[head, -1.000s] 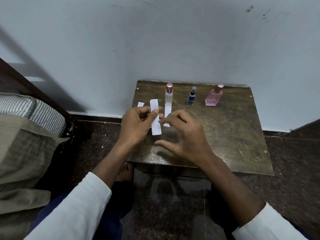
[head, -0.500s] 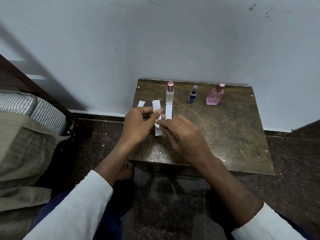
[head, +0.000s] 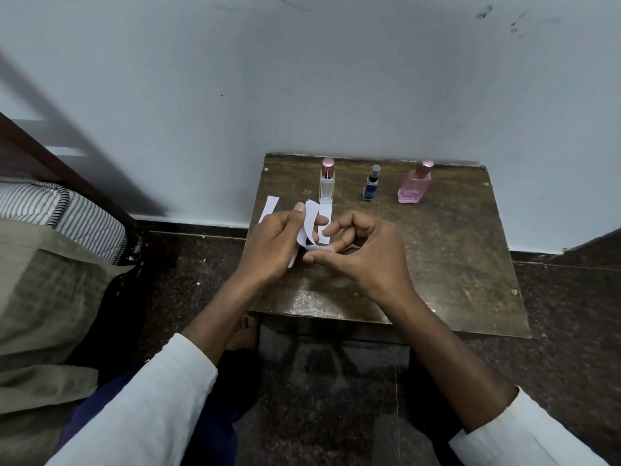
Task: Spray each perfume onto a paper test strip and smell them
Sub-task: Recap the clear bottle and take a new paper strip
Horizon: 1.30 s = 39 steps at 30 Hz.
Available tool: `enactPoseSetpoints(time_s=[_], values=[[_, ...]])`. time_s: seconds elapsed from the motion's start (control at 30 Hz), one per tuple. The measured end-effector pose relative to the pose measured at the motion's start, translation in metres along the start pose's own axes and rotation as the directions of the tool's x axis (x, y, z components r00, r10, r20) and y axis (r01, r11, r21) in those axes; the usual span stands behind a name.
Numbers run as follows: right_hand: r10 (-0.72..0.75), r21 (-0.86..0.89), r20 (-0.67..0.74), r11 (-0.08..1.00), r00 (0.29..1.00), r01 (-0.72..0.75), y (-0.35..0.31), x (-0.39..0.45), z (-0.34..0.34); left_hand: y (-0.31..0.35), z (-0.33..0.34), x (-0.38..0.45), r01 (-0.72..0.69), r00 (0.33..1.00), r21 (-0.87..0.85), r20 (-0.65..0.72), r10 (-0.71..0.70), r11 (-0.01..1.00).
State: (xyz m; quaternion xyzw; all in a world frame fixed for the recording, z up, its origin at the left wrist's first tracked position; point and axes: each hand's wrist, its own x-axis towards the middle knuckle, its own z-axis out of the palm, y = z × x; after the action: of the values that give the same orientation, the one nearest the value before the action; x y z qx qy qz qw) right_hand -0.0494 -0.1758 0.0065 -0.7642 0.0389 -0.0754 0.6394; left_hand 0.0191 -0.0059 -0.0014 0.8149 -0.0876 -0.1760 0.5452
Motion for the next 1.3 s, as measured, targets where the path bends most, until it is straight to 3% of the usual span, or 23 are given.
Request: enactPoseSetpoints(time_s=[0.27, 0.43, 0.63, 0.77, 0.93, 1.07, 1.17, 1.3], values=[[0.089, 0.210, 0.136, 0.971, 0.987, -0.117, 0.000, 0.007, -0.012, 0.000, 0.000, 0.002, -0.031, 0.998, -0.081, -0.053, 0.026, 0.996], [0.095, 0.142, 0.101, 0.984, 0.990, -0.109, 0.004, 0.007, -0.013, -0.001, 0.001, 0.002, -0.044, 0.998, -0.042, -0.045, 0.042, 0.998], [0.152, 0.274, 0.079, 0.947, 0.985, -0.168, 0.000, 0.007, -0.009, -0.003, 0.001, 0.005, -0.067, 0.997, -0.073, -0.047, 0.064, 0.995], [0.134, 0.290, -0.035, 0.950, 0.990, -0.119, 0.000, 0.010, -0.012, -0.001, 0.000, 0.002, -0.097, 0.995, -0.024, -0.016, 0.097, 0.995], [0.096, 0.228, -0.215, 0.973, 0.972, -0.045, 0.004, 0.012, -0.018, -0.001, 0.002, -0.003, -0.180, 0.974, 0.078, 0.155, 0.167, 0.981], [0.081, 0.282, -0.107, 0.958, 0.991, -0.048, 0.002, 0.012, -0.019, 0.002, 0.005, -0.003, -0.241, 0.962, 0.168, 0.169, 0.213, 0.956], [0.022, 0.177, -0.039, 0.984, 0.999, -0.015, 0.003, 0.010, -0.016, 0.003, 0.005, -0.002, -0.272, 0.959, 0.188, 0.128, 0.251, 0.944], [-0.075, -0.099, -0.094, 0.993, 0.993, 0.066, 0.009, 0.011, -0.013, 0.005, 0.007, -0.004, -0.310, 0.949, 0.186, 0.122, 0.291, 0.932]])
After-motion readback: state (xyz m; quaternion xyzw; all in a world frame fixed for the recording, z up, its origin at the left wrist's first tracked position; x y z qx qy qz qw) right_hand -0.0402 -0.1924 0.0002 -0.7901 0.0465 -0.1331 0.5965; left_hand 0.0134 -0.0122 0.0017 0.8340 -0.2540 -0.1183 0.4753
